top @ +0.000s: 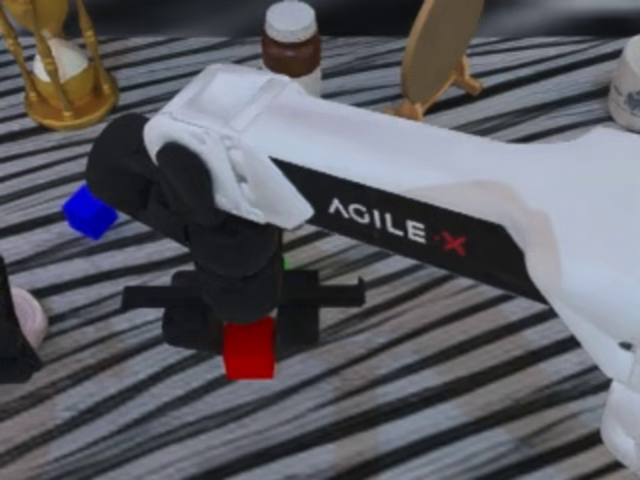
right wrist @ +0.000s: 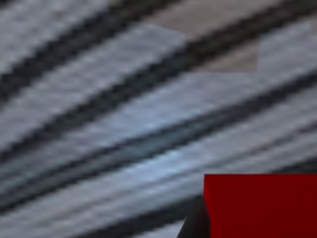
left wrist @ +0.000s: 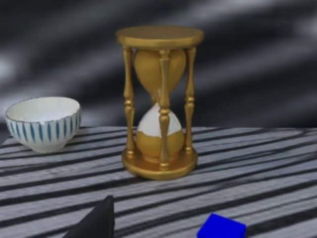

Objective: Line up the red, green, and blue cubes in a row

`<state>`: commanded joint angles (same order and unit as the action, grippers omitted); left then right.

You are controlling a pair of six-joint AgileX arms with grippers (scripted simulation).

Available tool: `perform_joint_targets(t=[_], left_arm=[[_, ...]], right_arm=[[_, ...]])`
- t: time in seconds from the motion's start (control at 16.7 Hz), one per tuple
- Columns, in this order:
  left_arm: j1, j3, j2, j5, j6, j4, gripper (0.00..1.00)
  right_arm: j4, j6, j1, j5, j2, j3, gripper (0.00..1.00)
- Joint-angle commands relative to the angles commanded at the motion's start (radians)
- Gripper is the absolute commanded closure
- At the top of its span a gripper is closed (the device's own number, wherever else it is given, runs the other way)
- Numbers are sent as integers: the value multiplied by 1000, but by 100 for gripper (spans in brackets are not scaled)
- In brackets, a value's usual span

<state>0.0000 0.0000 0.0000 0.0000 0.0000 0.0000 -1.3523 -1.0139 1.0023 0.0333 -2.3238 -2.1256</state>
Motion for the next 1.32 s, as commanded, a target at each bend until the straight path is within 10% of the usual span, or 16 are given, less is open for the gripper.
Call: perform_joint_targets(t=[0.84, 1.32], left_arm=[[0, 0, 0, 0, 0, 0, 0], [0, 0, 0, 0, 0, 0, 0]], right_arm=[[256, -3, 3, 0, -31, 225, 100], [256, -3, 3, 0, -31, 225, 40]])
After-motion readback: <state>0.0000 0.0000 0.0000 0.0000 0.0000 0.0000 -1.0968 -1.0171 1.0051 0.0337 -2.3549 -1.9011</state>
